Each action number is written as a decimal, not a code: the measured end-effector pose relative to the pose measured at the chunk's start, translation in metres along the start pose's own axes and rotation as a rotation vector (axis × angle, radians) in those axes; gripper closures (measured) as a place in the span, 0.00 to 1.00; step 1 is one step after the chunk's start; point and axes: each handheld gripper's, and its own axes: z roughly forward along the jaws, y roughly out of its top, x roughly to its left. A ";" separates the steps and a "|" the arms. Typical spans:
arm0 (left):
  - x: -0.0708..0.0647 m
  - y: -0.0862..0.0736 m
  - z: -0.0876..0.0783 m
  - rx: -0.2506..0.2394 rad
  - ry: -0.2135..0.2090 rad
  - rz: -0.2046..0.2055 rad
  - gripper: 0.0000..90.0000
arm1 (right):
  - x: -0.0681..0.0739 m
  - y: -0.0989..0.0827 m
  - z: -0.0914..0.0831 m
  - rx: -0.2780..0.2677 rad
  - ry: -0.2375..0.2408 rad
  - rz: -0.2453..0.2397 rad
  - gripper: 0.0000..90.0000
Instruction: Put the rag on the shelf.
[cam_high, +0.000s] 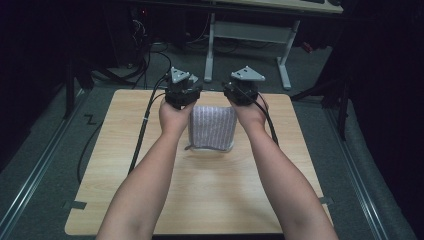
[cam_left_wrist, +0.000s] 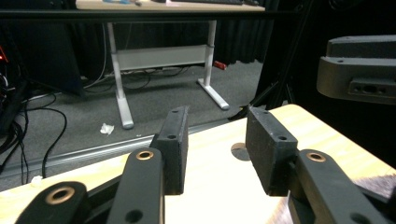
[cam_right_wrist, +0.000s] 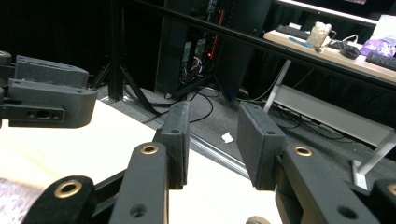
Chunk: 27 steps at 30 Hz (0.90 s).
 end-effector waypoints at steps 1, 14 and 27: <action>0.000 0.000 -0.001 0.000 -0.004 0.001 0.66 | 0.000 0.000 -0.003 -0.004 -0.002 0.001 0.72; -0.018 -0.005 -0.033 -0.033 -0.022 0.020 0.66 | 0.002 -0.009 -0.043 -0.021 -0.004 0.012 0.68; -0.023 -0.015 -0.059 -0.056 -0.052 0.025 0.63 | 0.015 -0.018 -0.067 -0.013 0.022 -0.003 0.63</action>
